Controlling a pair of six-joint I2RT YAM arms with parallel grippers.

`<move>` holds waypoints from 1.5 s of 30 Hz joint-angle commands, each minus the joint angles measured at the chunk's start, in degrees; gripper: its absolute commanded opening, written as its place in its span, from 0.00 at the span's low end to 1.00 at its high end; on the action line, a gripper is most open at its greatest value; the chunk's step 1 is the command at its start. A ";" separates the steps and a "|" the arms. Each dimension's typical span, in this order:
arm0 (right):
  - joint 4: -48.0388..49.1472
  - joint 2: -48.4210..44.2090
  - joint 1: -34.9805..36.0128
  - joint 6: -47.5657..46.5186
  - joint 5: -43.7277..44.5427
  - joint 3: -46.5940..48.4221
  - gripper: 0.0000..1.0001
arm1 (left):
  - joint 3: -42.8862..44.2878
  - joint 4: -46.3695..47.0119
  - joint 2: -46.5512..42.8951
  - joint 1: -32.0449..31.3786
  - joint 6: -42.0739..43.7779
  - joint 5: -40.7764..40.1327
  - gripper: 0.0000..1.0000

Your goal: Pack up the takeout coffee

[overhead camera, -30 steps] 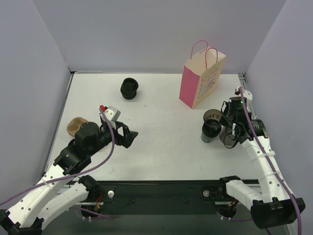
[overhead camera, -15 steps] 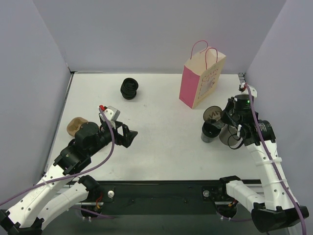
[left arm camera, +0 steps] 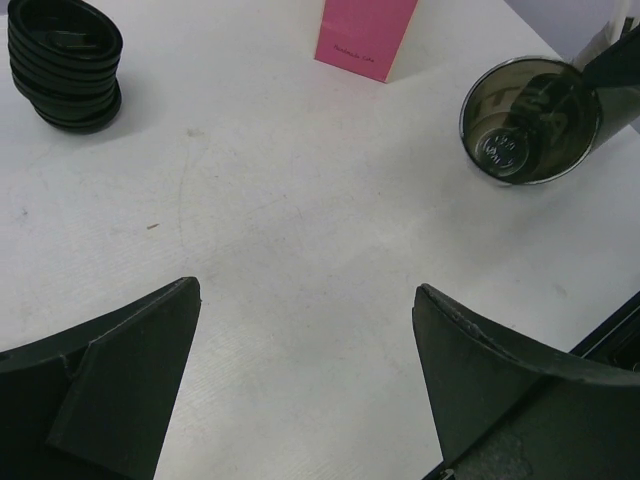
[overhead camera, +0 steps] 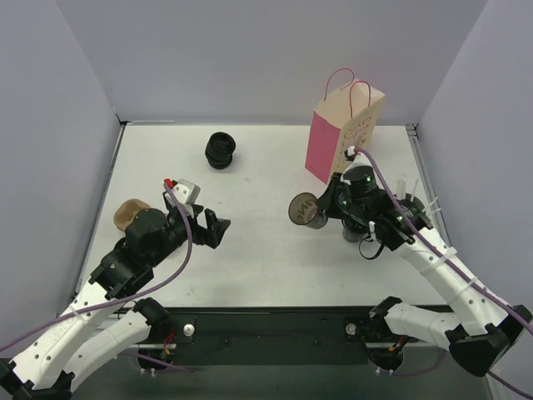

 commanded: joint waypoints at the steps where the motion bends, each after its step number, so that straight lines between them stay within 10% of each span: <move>1: 10.57 2.30 3.72 6.71 -2.76 -6.35 0.00 | 0.60 0.45 -0.91 -0.26 -0.06 -2.48 0.97; 20: 38.80 12.24 7.07 14.54 -12.61 -23.94 0.00 | 0.51 0.01 -0.73 -0.26 0.03 -4.51 0.97; 37: 19.59 5.83 6.98 6.02 -7.51 -17.90 0.36 | 3.31 -4.81 4.09 -0.08 -5.41 -21.01 0.97; 45: 11.03 -4.45 8.03 -0.83 -6.54 -16.74 0.46 | 22.99 -9.83 28.07 10.62 -11.47 -16.04 0.85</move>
